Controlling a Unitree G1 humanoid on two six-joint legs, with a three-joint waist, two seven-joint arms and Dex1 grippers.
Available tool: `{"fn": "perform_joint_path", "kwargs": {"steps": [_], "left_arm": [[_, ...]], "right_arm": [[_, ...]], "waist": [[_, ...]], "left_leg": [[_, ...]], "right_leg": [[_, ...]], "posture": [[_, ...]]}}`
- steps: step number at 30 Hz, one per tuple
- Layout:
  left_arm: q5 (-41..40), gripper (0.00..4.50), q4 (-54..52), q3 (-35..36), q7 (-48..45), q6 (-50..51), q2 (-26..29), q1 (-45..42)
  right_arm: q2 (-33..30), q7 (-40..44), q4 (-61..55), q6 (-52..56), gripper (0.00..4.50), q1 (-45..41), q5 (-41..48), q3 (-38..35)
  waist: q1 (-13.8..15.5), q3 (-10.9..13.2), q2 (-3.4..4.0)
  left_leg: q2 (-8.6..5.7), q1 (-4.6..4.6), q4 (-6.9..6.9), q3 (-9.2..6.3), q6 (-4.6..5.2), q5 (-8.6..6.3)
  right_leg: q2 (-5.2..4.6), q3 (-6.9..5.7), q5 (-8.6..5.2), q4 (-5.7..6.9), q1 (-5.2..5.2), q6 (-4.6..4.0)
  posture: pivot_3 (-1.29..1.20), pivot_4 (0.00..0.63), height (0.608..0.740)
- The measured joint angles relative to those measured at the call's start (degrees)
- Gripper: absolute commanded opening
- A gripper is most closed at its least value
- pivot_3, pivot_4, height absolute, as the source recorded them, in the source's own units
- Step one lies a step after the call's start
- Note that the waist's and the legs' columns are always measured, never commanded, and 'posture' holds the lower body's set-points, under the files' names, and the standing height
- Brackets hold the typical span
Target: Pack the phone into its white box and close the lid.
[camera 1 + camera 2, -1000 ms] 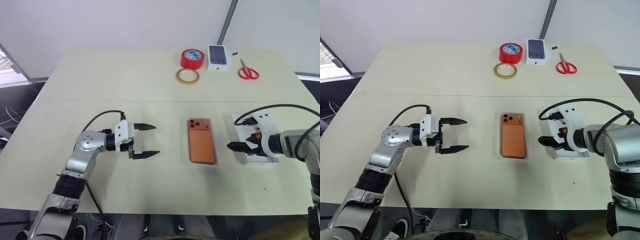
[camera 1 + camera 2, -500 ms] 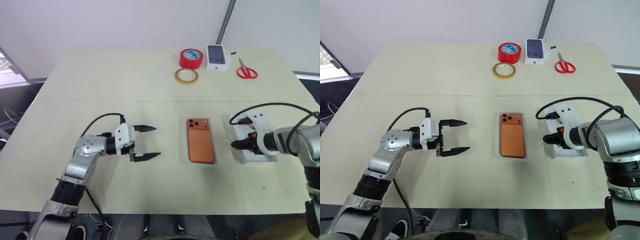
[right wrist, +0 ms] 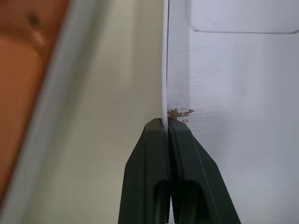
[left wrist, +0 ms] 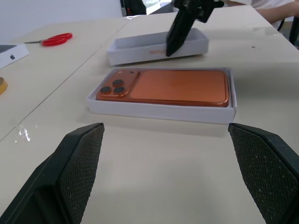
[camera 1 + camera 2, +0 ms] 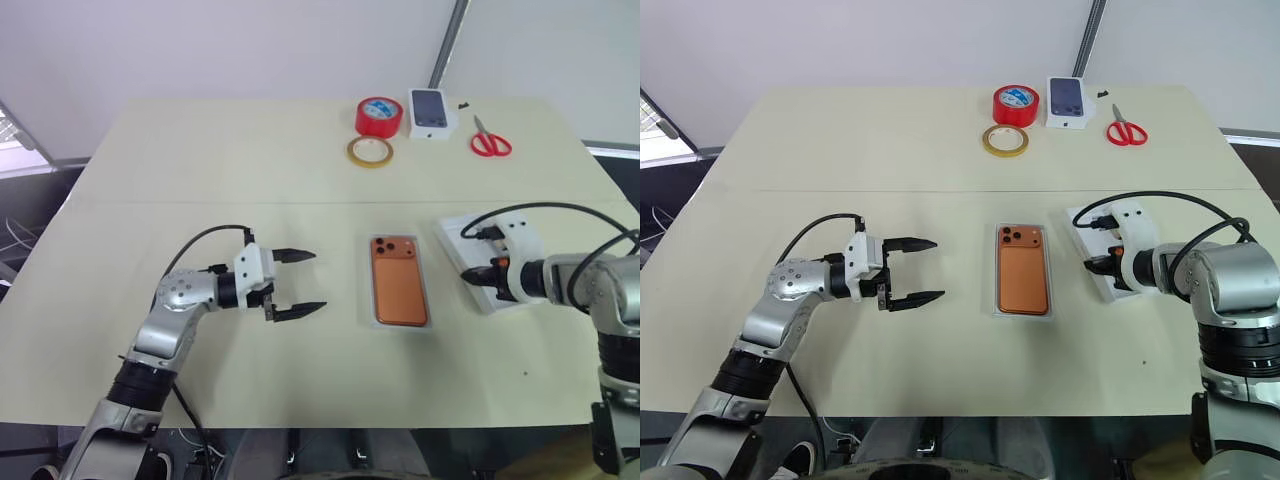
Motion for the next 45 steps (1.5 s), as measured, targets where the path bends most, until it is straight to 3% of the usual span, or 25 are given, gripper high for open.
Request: {"fn": "perform_joint_path", "kwargs": {"steps": [3, 10, 16, 20, 24, 30, 33, 36, 43, 45], "left_arm": [[0.00, 4.50, 0.42, 0.01, 0.41, 0.50, -0.18, -0.23], [-0.03, 4.50, 0.73, 0.04, 1.72, 2.48, -0.80, -0.55], [-0.20, 4.50, 0.68, 0.54, 2.92, 4.95, -0.82, -1.26], [-0.95, 4.50, 0.15, 1.57, 4.42, 5.94, -1.12, -2.39], [-2.59, 4.50, -0.97, 2.91, 5.04, 7.11, -1.13, -2.47], [-3.89, 4.50, -1.69, 3.48, 5.64, 7.63, -1.10, -2.55], [-4.47, 4.50, -2.39, 3.55, 5.61, 7.82, -1.05, -2.08], [-4.51, 3.63, -2.43, 3.45, 5.40, 7.80, -0.94, -0.97], [-4.99, 0.20, -4.69, 2.06, 4.70, 8.63, -1.85, 0.83], [-4.53, 0.09, -4.67, 0.68, 4.98, 8.53, -2.77, 1.12]], "right_arm": [[4.65, -1.63, 1.64, -4.13, 0.04, -1.95, 0.36, -5.33], [23.46, -5.13, -1.75, -6.80, 0.04, -6.23, 10.24, -17.60], [37.04, -10.25, -10.17, -0.15, 0.04, -10.57, 27.92, -27.54], [42.96, -14.90, -15.17, 5.71, 0.04, -3.02, 38.94, -27.66], [41.02, -20.39, -17.04, 6.57, 0.04, 9.01, 52.05, -22.84], [24.59, -34.98, -17.02, -10.46, 0.04, 18.46, 79.31, -8.19], [19.57, -37.74, -17.11, -17.35, 0.04, 21.74, 84.78, -2.29], [16.80, -38.89, -16.87, -21.86, 0.00, 23.19, 85.54, 2.46], [15.06, -40.69, -12.17, -29.49, 0.00, 19.97, 85.78, 8.99], [15.13, -40.76, -10.76, -30.77, 0.00, 19.09, 85.82, 9.76]], "waist": [[-0.27, 0.01, 0.01], [-0.37, 0.02, 0.07], [-0.29, 0.04, 0.09], [-0.29, 0.03, 0.08], [-0.47, 0.04, 0.11], [-0.87, 0.06, 0.13], [-0.73, 0.06, 0.12], [-0.69, 0.07, 0.10], [-0.37, 0.09, 0.08], [-0.28, 0.09, 0.07]], "left_leg": [[0.00, 0.00, 0.00, 0.01, 0.00, 0.00], [0.00, -0.05, 0.01, 0.02, -0.03, 0.02], [0.00, -0.18, 0.03, 0.00, -0.07, 0.04], [-0.01, -0.22, 0.02, -0.01, -0.06, 0.04], [-0.01, -0.25, 0.03, 0.01, -0.05, 0.04], [0.01, -0.20, 0.05, 0.02, -0.04, 0.05], [0.00, -0.20, 0.06, 0.02, -0.03, 0.05], [0.00, -0.22, 0.08, 0.02, -0.03, 0.05], [0.01, -0.24, 0.10, 0.02, -0.02, 0.05], [0.01, -0.25, 0.10, 0.01, -0.01, 0.04]], "right_leg": [[0.00, 0.00, 0.00, 0.02, 0.00, 0.00], [0.02, 0.00, 0.00, 0.27, -0.19, 0.01], [0.02, 0.00, 0.00, 0.51, -0.43, 0.01], [0.01, 0.00, 0.00, 0.47, -0.43, 0.01], [-0.01, 0.01, 0.00, 0.44, -0.44, 0.01], [0.02, 0.02, 0.00, 0.45, -0.42, 0.00], [0.03, 0.01, -0.01, 0.42, -0.38, 0.01], [0.04, 0.01, -0.01, 0.40, -0.38, 0.01], [0.04, 0.01, -0.01, 0.32, -0.35, 0.01], [0.04, 0.01, -0.01, 0.29, -0.35, 0.02]], "posture": [[0.00, 0.150, 0.740], [0.00, 0.150, 0.740], [0.00, 0.150, 0.740], [0.00, 0.150, 0.740], [0.00, 0.150, 0.740], [0.00, 0.150, 0.740], [0.00, 0.150, 0.740], [0.00, 0.150, 0.740], [0.00, 0.150, 0.740], [0.00, 0.150, 0.740]]}}
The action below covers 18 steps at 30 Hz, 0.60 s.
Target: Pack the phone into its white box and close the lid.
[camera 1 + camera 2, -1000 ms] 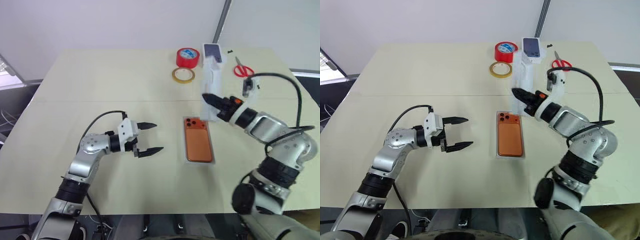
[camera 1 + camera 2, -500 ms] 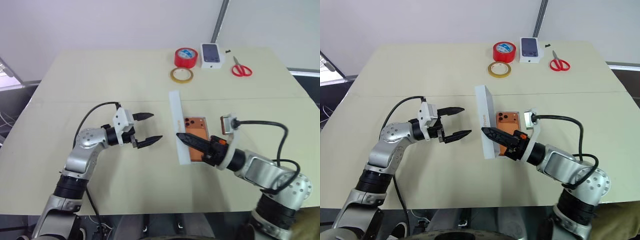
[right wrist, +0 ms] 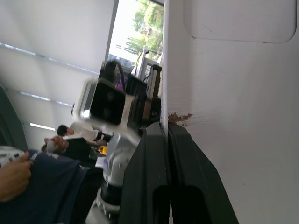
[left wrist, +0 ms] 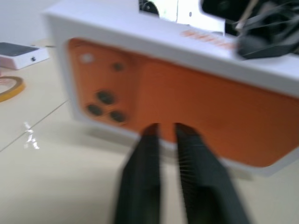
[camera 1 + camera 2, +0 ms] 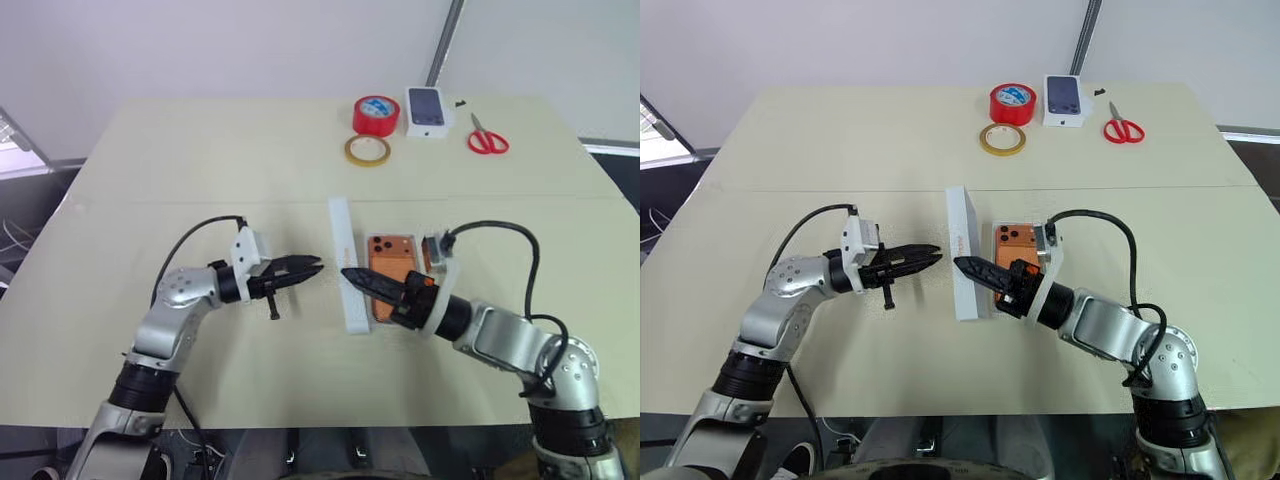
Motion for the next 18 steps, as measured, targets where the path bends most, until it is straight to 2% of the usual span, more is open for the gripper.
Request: {"fn": "perform_joint_path", "kwargs": {"steps": [2, 7, 13, 16, 18], "left_arm": [[1.32, 0.09, 0.23, -1.45, 0.92, -0.36, -1.59, 0.05], [5.04, 0.09, 4.04, -3.50, 3.67, -2.18, -4.55, -0.31], [6.52, 0.09, 8.70, -4.25, 4.68, -3.03, -7.59, -2.58], [7.21, 0.00, 10.70, -4.71, 4.85, -3.96, -9.44, -4.13], [7.71, 0.00, 13.32, -4.81, 5.22, -4.39, -11.35, -5.91]], "right_arm": [[0.00, 0.11, 1.30, -0.70, 0.00, -0.60, -0.27, 0.96], [-0.85, 2.96, 3.84, -0.84, 0.00, -2.38, -7.31, 2.56], [-1.64, 3.03, 5.60, -1.67, 0.00, -2.64, -8.23, 1.54], [-2.42, 3.25, 6.69, -2.08, 0.97, -2.02, -8.39, -0.13], [-5.38, 5.27, 6.91, -1.40, 1.94, -1.21, -9.63, -1.45]], "waist": [[0.02, 0.00, 0.00], [0.00, -0.01, 0.00], [0.18, -0.01, -0.01], [0.19, -0.02, -0.02], [0.39, -0.03, -0.01]], "left_leg": [[0.00, -0.04, 0.00, 0.00, 0.01, 0.00], [0.01, -0.02, 0.00, 0.00, 0.01, 0.00], [0.01, -0.04, 0.02, 0.00, 0.03, -0.01], [0.01, -0.04, 0.02, 0.00, 0.03, -0.02], [0.01, -0.06, 0.05, 0.00, 0.05, -0.02]], "right_leg": [[0.00, 0.00, 0.00, -0.03, 0.00, 0.00], [0.00, -0.01, 0.00, -0.04, 0.01, 0.00], [0.00, -0.01, 0.00, -0.08, 0.04, 0.01], [0.00, -0.01, 0.01, -0.10, 0.06, 0.01], [0.00, -0.02, 0.01, -0.12, 0.06, 0.03]], "posture": [[0.00, 0.150, 0.740], [0.00, 0.150, 0.740], [0.00, 0.150, 0.740], [0.00, 0.150, 0.740], [0.00, 0.150, 0.740]]}}
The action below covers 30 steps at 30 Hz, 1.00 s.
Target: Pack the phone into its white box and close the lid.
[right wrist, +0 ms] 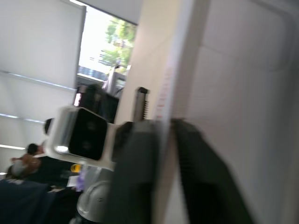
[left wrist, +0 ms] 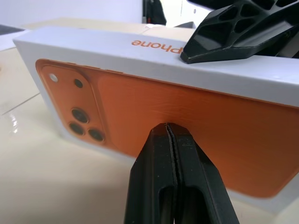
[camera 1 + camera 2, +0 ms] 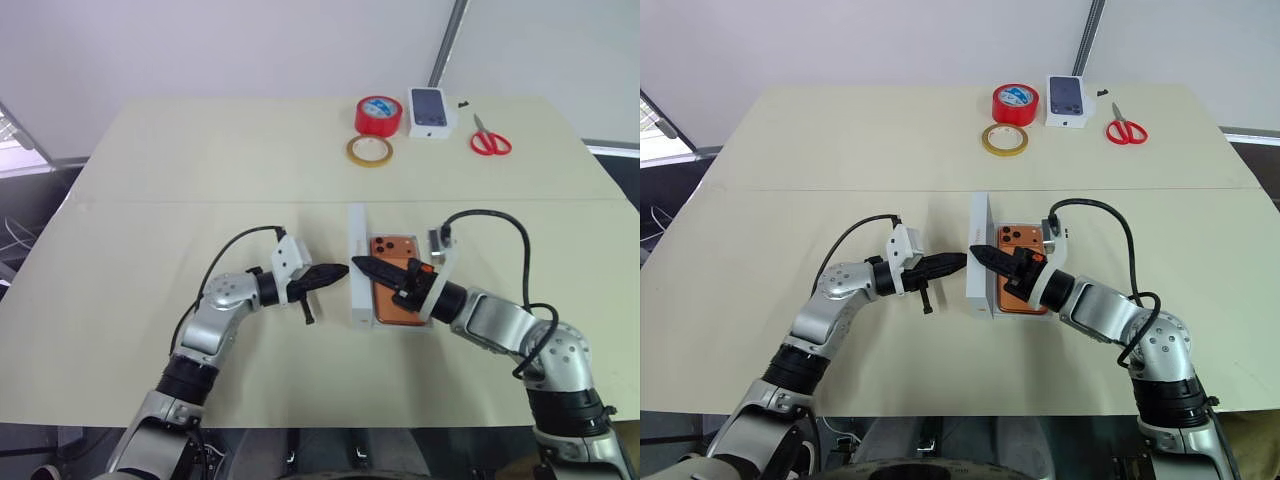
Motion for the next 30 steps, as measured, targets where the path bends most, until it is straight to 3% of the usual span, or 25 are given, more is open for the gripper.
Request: {"fn": "perform_joint_path", "kwargs": {"steps": [3, 10, 16, 19, 24, 30], "left_arm": [[0.73, 0.00, 3.10, -0.67, 0.81, -1.06, -2.69, -2.18], [1.81, 0.00, 7.05, -2.16, 1.21, -2.20, -6.63, -4.43], [2.15, 0.00, 8.67, -2.14, 1.33, -2.32, -7.17, -4.86], [2.06, 0.00, 7.59, -1.74, 1.15, -1.65, -4.90, -5.05], [1.75, 0.00, 5.65, -0.33, 0.14, 3.57, 0.78, -3.60], [1.89, 0.00, 5.60, -1.41, 0.88, 5.38, -1.57, -1.77]], "right_arm": [[-5.63, 4.01, 0.07, 1.84, 3.47, 1.13, -2.46, -2.90], [-19.35, 23.15, -0.04, 3.43, 3.47, 6.74, -15.04, -12.02], [-18.12, 28.98, -0.79, -4.23, 3.47, 7.10, -32.47, -11.14], [-16.75, 31.69, -3.10, -12.37, 2.58, 7.44, -45.47, -6.03], [-13.68, 33.80, -1.78, -23.61, 0.04, 7.77, -62.21, -0.66], [-8.06, 34.28, 1.79, -29.17, 0.04, 9.48, -69.29, -0.64]], "waist": [[0.30, 0.00, 0.00], [0.96, 0.00, 0.01], [1.00, 0.00, 0.01], [0.90, 0.00, 0.01], [0.98, -0.01, 0.03], [1.21, -0.01, 0.02]], "left_leg": [[0.00, -0.05, 0.01, 0.00, 0.05, -0.03], [0.00, -0.13, 0.04, 0.01, 0.10, -0.05], [0.01, -0.13, 0.04, 0.01, 0.09, -0.04], [0.00, -0.12, 0.04, 0.01, 0.08, -0.04], [-0.01, -0.11, 0.05, 0.01, 0.05, -0.02], [-0.04, -0.15, 0.07, -0.03, 0.04, -0.02]], "right_leg": [[0.02, -0.01, 0.03, -0.10, 0.01, 0.05], [0.06, -0.02, 0.08, -0.22, 0.00, 0.15], [0.07, -0.02, 0.09, -0.22, 0.00, 0.16], [0.08, -0.01, 0.09, -0.21, -0.01, 0.16], [0.08, 0.00, 0.09, -0.21, -0.01, 0.16], [0.05, -0.01, 0.09, -0.27, 0.00, 0.16]], "posture": [[0.00, 0.150, 0.740], [0.00, 0.150, 0.740], [0.00, 0.150, 0.740], [0.00, 0.150, 0.740], [0.00, 0.150, 0.740], [0.00, 0.150, 0.740]]}}
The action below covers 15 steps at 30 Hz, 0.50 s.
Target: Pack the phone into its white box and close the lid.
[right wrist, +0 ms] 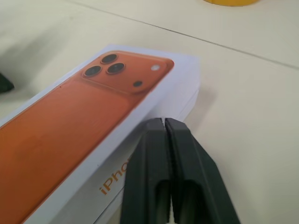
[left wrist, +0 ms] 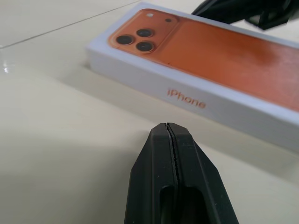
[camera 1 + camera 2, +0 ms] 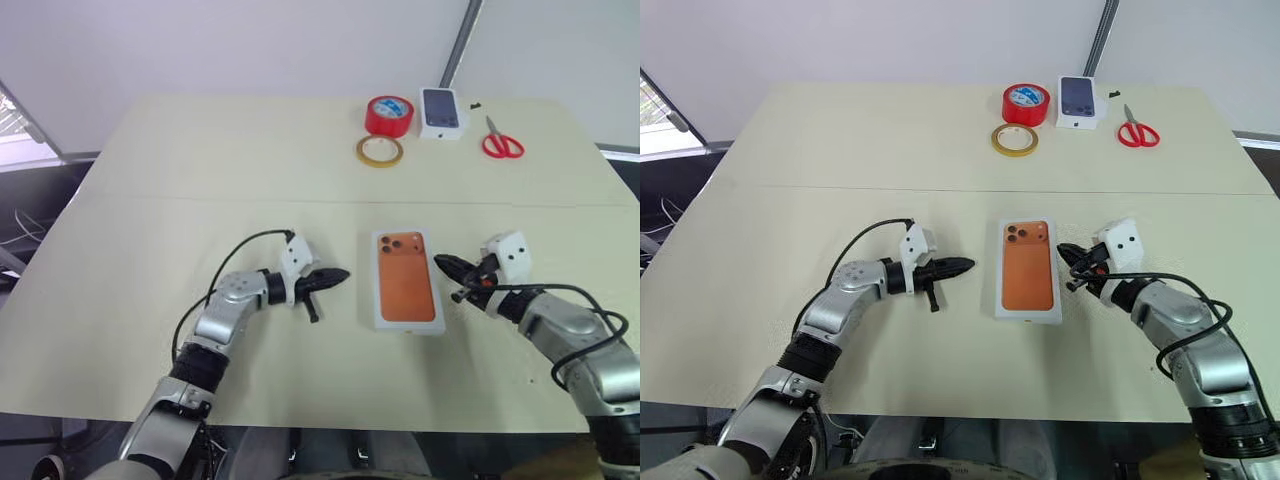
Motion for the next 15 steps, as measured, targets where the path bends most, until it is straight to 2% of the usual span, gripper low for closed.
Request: {"fn": "perform_joint_path", "kwargs": {"steps": [6, 15], "left_arm": [[1.17, 0.00, 1.69, -1.79, 1.37, -0.70, -3.43, -0.39], [1.04, 0.00, 3.10, -1.66, 1.07, -0.59, -4.40, -1.97]], "right_arm": [[-0.40, 2.19, -0.36, -1.35, 0.04, 2.32, -6.26, 0.16], [-0.43, 2.85, -2.49, 0.90, 0.04, 1.16, -10.84, 0.17]], "waist": [[-0.41, -0.03, 0.06], [-0.16, -0.05, 0.09]], "left_leg": [[0.00, 0.08, -0.01, 0.01, -0.04, 0.03], [0.00, 0.08, 0.01, 0.02, -0.06, 0.03]], "right_leg": [[0.02, 0.01, 0.00, 0.11, 0.00, 0.00], [0.02, 0.01, 0.00, 0.12, 0.00, 0.00]], "posture": [[0.00, 0.150, 0.740], [0.00, 0.150, 0.740]]}}
